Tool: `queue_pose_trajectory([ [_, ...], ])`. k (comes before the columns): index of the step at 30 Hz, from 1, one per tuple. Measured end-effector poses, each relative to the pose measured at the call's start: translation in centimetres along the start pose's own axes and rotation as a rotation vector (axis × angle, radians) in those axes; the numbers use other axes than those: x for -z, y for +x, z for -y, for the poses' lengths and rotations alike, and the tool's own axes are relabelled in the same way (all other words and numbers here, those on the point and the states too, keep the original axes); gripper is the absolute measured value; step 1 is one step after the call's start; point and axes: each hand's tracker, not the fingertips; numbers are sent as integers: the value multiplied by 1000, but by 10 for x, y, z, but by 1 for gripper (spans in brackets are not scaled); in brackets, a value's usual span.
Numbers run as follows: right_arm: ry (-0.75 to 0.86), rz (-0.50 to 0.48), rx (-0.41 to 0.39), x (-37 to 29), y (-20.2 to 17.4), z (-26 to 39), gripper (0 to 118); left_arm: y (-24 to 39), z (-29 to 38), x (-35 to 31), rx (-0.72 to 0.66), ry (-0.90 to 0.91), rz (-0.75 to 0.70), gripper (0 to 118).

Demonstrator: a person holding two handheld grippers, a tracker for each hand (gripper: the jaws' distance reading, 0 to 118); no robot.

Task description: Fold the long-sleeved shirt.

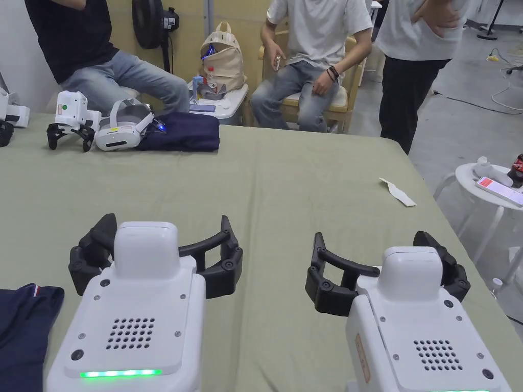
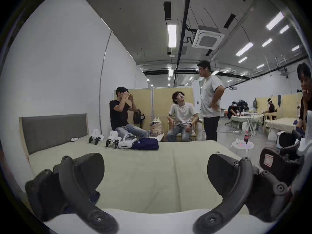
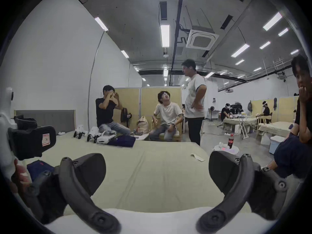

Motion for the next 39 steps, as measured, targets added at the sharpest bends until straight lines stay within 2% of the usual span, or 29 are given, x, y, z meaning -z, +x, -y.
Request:
queue_pose_trajectory([
  [2,-38,-10,19,2,0,-1,118,-4,-1,2,-32,-4,24,118],
  [5,-30,-1,33,2,1,5,118,-10,-3,10,-175,-81,124,118],
  [7,-21,9,19,0,0,7,118,-8,-5,12,-160,-125,52,118],
  [13,-58,-1,11,4,2,8,118,-6,-7,15,-172,-168,122,117],
  [15,-63,2,11,4,1,8,118,1,-6,26,-91,-314,83,117],
  [17,-72,17,-9,5,1,10,118,3,-1,30,-37,-362,81,117],
  [20,-79,8,1,5,2,11,118,-2,4,23,-98,-261,112,117],
  [25,-84,13,15,6,4,11,118,-3,1,18,-130,-224,114,117],
  [28,-90,11,27,6,4,12,118,2,0,17,-91,-222,106,117],
  [31,-99,9,24,7,4,14,118,6,-5,15,-21,-268,163,117],
  [34,-107,5,32,7,5,14,118,11,-6,9,-44,-229,156,117],
  [39,-112,-5,77,9,9,13,118,19,-11,9,-19,-262,122,117],
])
